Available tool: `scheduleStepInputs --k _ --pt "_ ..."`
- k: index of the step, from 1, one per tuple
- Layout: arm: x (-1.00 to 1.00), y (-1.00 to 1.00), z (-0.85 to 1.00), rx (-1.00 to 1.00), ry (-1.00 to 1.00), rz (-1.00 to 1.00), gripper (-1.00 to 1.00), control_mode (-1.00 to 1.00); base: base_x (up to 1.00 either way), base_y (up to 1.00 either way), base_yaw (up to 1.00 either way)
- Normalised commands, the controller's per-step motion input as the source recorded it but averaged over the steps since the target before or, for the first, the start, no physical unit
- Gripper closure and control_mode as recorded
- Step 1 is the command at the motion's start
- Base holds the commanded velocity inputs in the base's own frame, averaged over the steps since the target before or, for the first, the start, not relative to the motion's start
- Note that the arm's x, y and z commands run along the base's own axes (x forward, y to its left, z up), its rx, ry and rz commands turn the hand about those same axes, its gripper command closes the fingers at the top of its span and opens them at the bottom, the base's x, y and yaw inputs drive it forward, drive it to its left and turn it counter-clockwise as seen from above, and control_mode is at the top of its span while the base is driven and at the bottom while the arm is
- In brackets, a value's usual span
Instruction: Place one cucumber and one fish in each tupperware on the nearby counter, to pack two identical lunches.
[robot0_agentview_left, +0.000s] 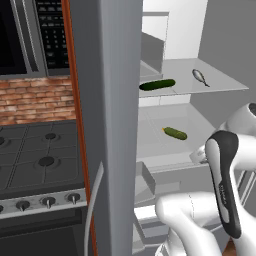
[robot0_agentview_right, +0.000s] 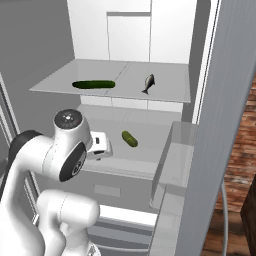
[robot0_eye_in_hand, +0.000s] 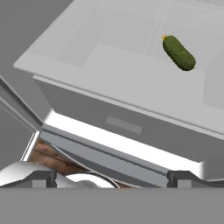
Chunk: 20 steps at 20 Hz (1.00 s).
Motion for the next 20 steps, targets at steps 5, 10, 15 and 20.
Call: scheduleStepInputs --k 5,10,15,20 --pt "0.27 -0.17 0.0 0.0 -0.04 0.0 -1.0 -1.0 0.0 0.0 0.0" --pt "0.14 -0.17 0.16 0.0 0.0 0.0 -1.0 -1.0 0.0 0.0 0.0" --pt "0.14 -0.11 0.37 0.0 0.0 0.0 -1.0 -1.0 0.0 0.0 0.0" --pt "0.21 -0.11 0.38 0.0 0.0 -0.01 -1.0 -1.0 0.0 0.0 0.0"
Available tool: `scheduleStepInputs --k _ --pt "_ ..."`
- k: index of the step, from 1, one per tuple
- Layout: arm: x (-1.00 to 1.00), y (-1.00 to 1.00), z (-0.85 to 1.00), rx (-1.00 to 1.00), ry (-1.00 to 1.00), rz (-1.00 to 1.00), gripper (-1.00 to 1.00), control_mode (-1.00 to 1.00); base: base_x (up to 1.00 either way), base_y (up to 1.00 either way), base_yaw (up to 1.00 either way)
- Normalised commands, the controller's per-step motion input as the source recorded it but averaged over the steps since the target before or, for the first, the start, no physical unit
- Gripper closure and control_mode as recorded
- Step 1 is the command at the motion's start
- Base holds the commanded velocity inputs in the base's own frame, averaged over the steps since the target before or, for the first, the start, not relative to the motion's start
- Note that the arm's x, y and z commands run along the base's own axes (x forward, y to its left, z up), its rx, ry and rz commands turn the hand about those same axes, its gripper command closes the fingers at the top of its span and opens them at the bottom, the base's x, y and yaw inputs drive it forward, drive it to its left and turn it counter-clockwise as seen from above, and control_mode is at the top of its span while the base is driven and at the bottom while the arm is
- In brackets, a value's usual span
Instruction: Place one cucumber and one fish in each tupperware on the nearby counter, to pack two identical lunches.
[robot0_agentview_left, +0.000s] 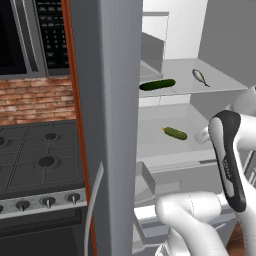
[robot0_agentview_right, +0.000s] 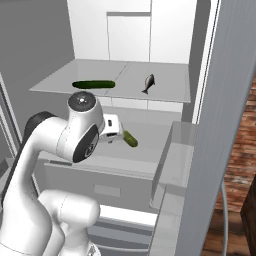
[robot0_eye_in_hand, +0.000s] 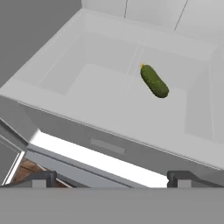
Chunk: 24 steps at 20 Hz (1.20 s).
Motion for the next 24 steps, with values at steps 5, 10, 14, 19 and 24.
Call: scheduleStepInputs --k 5,10,14,19,24 --pt "0.33 -0.28 0.21 0.0 0.0 -0.02 -1.0 -1.0 0.0 0.0 0.0" --pt "0.27 -0.26 0.13 0.0 -0.04 -0.06 -1.0 -1.0 0.0 0.0 0.0" --pt "0.23 -0.17 0.1 0.0 -0.09 -0.09 -1.0 -1.0 0.0 0.0 0.0" --pt "0.26 -0.13 0.13 0.0 -0.13 -0.11 -1.0 -1.0 0.0 0.0 0.0" --pt "0.26 -0.06 0.14 0.01 -0.16 -0.16 -1.0 -1.0 0.0 0.0 0.0"
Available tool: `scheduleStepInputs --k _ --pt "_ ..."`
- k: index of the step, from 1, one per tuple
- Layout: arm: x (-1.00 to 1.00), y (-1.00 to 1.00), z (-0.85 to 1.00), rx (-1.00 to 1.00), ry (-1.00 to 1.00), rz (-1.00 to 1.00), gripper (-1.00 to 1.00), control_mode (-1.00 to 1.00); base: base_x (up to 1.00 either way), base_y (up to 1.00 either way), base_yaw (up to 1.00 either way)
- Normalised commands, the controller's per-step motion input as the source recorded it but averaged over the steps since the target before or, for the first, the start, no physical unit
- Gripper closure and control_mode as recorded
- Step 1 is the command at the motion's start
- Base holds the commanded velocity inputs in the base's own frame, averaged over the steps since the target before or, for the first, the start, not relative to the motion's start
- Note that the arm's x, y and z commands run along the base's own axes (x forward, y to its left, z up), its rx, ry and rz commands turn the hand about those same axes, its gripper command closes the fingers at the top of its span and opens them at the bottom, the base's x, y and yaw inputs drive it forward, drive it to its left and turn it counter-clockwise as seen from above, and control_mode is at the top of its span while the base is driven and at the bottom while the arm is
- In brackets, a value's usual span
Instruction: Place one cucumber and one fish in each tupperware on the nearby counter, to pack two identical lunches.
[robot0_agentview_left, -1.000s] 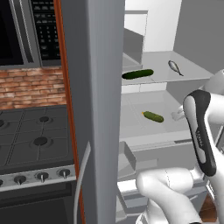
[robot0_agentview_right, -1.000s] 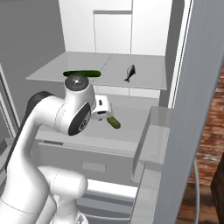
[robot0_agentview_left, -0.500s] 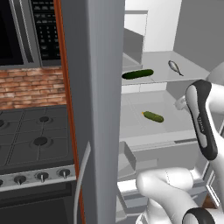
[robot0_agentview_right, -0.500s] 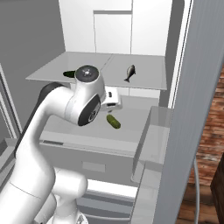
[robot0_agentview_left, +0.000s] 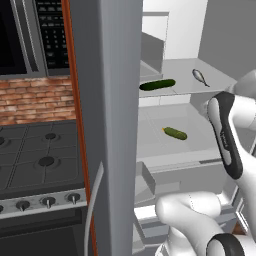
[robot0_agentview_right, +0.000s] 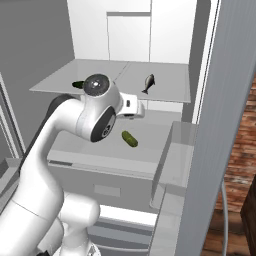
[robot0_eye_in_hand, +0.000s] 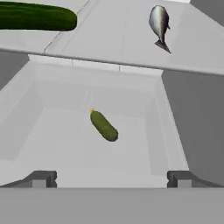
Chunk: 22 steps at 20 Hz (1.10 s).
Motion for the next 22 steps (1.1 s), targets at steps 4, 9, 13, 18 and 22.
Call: scheduleStepInputs --k 4,9,13,18,22 --pt "0.21 -0.03 0.21 0.04 -0.15 -0.14 -1.0 -1.0 0.0 0.0 0.0" --pt "0.02 -0.05 0.35 0.12 -0.05 -0.09 -1.0 -1.0 0.0 0.0 0.0" --pt "0.0 -0.13 0.42 0.16 0.0 -0.01 -1.0 -1.0 0.0 0.0 0.0" --pt "0.0 -0.12 0.36 0.07 0.0 0.0 -1.0 -1.0 0.0 0.0 0.0" --pt "0.13 -0.08 0.03 0.0 0.0 0.0 -1.0 -1.0 0.0 0.0 0.0"
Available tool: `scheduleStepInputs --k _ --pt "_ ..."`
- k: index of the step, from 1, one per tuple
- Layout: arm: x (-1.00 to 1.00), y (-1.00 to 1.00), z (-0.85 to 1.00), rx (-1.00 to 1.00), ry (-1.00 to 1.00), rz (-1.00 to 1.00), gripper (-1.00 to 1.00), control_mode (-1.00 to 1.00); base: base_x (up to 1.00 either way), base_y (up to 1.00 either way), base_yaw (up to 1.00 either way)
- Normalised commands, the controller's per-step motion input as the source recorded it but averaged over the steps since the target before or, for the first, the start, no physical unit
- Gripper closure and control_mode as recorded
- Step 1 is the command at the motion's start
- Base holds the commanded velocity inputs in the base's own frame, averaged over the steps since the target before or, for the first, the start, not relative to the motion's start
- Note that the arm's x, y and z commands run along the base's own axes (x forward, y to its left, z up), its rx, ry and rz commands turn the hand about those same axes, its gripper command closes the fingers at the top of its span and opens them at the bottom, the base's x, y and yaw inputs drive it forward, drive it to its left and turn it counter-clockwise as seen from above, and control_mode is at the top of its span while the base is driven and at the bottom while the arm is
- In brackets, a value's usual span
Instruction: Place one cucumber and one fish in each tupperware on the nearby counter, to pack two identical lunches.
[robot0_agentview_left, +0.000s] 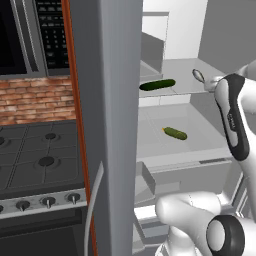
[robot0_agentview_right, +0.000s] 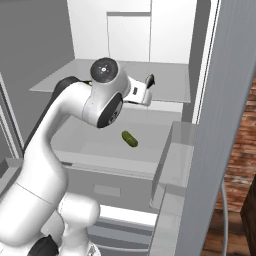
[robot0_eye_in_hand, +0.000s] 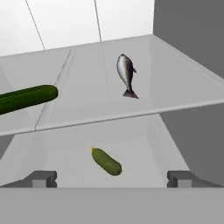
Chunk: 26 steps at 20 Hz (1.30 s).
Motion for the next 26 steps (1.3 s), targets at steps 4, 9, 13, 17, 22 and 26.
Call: scheduleStepInputs --k 4,9,13,17,22,26 --pt "0.33 0.0 0.0 0.0 -0.03 0.0 -1.0 -1.0 0.0 0.0 0.0" --pt "0.37 0.0 0.0 -0.01 0.0 0.0 -1.0 -1.0 0.0 0.0 0.0" --pt "0.44 0.0 0.0 0.0 0.0 0.0 -1.0 -1.0 0.0 0.0 0.0" --pt "0.45 -0.06 0.0 0.0 0.0 0.0 -1.0 -1.0 0.0 0.0 0.0" --pt "0.44 -0.2 0.0 0.0 0.01 0.0 -1.0 -1.0 0.0 0.0 0.0" --pt "0.5 -0.3 0.0 0.0 0.06 0.0 -1.0 -1.0 0.0 0.0 0.0"
